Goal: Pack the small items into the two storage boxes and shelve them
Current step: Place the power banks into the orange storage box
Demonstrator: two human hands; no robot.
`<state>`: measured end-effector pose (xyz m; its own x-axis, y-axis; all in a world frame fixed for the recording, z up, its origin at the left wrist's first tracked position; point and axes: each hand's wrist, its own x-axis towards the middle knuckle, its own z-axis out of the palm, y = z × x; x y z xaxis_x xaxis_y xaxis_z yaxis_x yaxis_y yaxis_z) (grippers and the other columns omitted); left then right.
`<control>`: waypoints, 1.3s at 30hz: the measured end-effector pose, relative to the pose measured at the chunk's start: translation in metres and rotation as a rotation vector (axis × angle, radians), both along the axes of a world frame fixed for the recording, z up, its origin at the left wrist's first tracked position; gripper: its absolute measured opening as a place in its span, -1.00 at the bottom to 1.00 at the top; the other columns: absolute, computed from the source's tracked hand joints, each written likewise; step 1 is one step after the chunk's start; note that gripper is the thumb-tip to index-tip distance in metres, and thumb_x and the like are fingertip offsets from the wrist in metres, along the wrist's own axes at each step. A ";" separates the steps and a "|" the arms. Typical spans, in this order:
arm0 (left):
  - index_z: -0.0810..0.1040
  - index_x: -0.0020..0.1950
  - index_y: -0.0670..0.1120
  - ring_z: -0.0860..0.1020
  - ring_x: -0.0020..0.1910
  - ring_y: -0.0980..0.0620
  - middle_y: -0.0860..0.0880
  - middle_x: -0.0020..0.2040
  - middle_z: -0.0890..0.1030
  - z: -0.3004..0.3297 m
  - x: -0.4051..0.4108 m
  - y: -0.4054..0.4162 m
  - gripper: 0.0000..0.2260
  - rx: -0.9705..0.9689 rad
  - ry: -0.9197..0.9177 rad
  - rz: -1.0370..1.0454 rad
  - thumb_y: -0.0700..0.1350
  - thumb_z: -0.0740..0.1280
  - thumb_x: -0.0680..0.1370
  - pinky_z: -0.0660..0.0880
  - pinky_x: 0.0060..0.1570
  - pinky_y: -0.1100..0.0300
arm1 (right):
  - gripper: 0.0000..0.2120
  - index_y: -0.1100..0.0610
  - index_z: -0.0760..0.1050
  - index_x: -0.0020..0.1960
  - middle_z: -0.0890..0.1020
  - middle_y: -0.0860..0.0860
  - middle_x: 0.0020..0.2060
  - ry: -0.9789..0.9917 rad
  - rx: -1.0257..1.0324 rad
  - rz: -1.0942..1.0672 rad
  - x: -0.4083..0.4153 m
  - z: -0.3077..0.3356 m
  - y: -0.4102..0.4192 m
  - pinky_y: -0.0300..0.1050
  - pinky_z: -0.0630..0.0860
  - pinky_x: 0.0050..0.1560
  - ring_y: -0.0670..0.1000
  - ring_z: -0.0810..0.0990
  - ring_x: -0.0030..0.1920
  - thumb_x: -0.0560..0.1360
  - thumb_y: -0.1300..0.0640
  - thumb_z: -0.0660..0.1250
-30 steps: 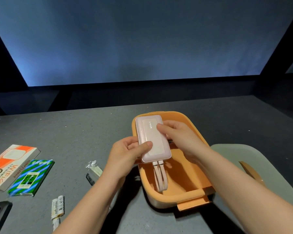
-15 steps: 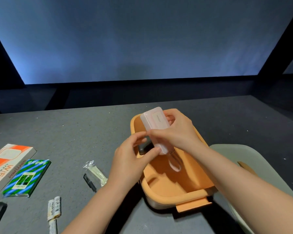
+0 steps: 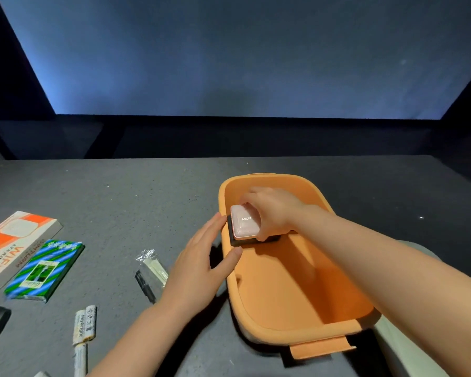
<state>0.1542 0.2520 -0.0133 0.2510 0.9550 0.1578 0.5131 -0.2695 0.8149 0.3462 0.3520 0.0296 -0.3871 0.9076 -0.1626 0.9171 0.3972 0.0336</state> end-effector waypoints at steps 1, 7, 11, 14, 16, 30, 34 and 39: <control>0.15 0.46 0.28 0.09 0.39 0.45 0.42 0.43 0.14 -0.001 0.000 0.000 -0.44 0.003 0.000 0.000 0.23 0.24 0.48 0.15 0.34 0.31 | -0.20 -0.03 0.34 0.36 0.48 -0.07 0.15 -0.017 -0.017 0.009 -0.001 -0.003 0.005 -0.08 0.50 -0.03 0.01 0.47 0.11 0.20 -0.09 0.58; 0.14 0.46 0.30 0.10 0.39 0.45 0.43 0.43 0.15 -0.005 -0.001 0.002 -0.44 0.017 -0.016 0.004 0.20 0.26 0.50 0.16 0.33 0.31 | -0.17 -0.04 0.32 0.41 0.49 -0.06 0.26 0.049 -0.067 -0.013 0.000 -0.015 0.020 -0.09 0.49 0.10 0.02 0.45 0.21 0.23 -0.10 0.58; 0.15 0.45 0.30 0.10 0.38 0.46 0.45 0.41 0.15 -0.007 0.000 0.002 -0.46 0.016 -0.031 0.011 0.17 0.27 0.51 0.15 0.32 0.32 | -0.21 -0.05 0.32 0.42 0.49 -0.05 0.27 0.110 -0.099 -0.044 0.004 -0.020 0.020 -0.06 0.50 0.14 0.01 0.43 0.22 0.26 -0.09 0.56; 0.15 0.45 0.29 0.10 0.38 0.47 0.45 0.41 0.14 -0.008 0.001 0.001 -0.47 0.005 -0.037 0.018 0.16 0.26 0.52 0.14 0.33 0.33 | -0.22 -0.04 0.26 0.47 0.43 -0.03 0.34 0.096 -0.110 -0.049 0.006 -0.022 0.016 -0.02 0.44 0.23 0.04 0.38 0.30 0.33 -0.07 0.52; 0.15 0.46 0.28 0.10 0.39 0.46 0.42 0.43 0.14 -0.007 0.002 0.001 -0.47 -0.001 -0.025 0.017 0.16 0.25 0.53 0.13 0.32 0.34 | -0.22 -0.05 0.23 0.49 0.38 -0.01 0.37 0.081 -0.104 -0.042 0.007 -0.023 0.014 0.00 0.43 0.27 0.06 0.35 0.34 0.37 -0.08 0.49; 0.43 0.32 0.15 0.28 0.30 0.26 0.23 0.34 0.40 0.031 0.005 -0.013 -0.62 0.204 0.087 0.077 0.04 0.34 0.51 0.29 0.31 0.13 | -0.66 -0.06 0.47 0.30 0.52 -0.08 0.23 0.308 0.218 -0.275 0.010 0.007 -0.093 -0.02 0.51 0.13 0.00 0.49 0.20 0.53 0.02 0.30; 0.46 0.28 0.13 0.32 0.32 0.16 0.20 0.33 0.42 0.041 0.020 -0.027 -0.66 0.278 0.127 -0.030 0.04 0.34 0.51 0.29 0.29 0.13 | -0.62 -0.07 0.42 0.36 0.49 -0.09 0.29 0.301 0.302 -0.389 0.013 0.011 -0.160 -0.06 0.35 0.26 -0.01 0.40 0.30 0.55 -0.02 0.24; 0.48 0.27 0.14 0.38 0.32 0.11 0.17 0.31 0.46 0.044 0.045 -0.057 -0.67 0.319 0.097 -0.316 0.08 0.34 0.50 0.33 0.31 0.03 | -0.59 -0.04 0.40 0.38 0.48 -0.08 0.30 0.346 0.407 -0.705 0.016 0.005 -0.246 -0.08 0.28 0.27 0.00 0.36 0.31 0.55 -0.06 0.23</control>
<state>0.1996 0.1949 0.0311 0.5503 0.7366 0.3933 0.4350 -0.6549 0.6179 0.3618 0.1057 0.0348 0.3171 0.9155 0.2475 0.9290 -0.2473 -0.2755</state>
